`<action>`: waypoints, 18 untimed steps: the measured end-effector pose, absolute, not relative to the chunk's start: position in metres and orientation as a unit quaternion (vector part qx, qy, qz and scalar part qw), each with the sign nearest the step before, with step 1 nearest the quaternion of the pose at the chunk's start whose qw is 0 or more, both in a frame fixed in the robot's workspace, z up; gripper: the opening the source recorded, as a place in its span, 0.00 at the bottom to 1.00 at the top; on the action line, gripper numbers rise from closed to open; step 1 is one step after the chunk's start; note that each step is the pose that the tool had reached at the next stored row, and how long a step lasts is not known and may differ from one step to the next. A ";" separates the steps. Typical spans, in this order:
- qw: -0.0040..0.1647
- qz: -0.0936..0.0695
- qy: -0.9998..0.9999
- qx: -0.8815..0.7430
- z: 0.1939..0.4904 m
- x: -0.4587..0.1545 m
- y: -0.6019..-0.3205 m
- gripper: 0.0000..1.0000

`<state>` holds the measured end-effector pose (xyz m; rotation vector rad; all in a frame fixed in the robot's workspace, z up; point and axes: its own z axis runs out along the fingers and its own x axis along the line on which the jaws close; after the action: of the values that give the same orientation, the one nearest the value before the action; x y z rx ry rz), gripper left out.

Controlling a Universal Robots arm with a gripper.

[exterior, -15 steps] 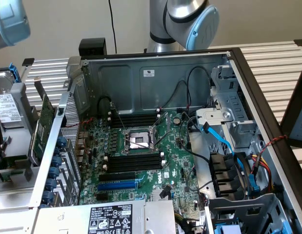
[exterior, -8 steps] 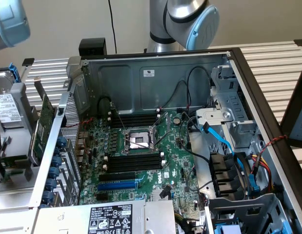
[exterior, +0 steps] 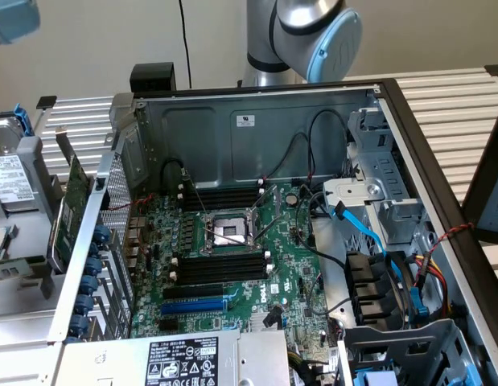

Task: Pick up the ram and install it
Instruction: 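Pick up the ram and move it above insertion slot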

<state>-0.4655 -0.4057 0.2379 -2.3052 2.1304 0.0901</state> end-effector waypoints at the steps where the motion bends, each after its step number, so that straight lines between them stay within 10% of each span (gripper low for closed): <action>1: 0.001 0.029 0.678 -0.734 0.242 -0.465 -0.406 0.13; 18: -0.008 0.038 0.678 -0.734 0.315 -0.442 -0.412 0.13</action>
<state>-0.4419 -0.4117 0.3155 -2.3161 2.1421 0.1194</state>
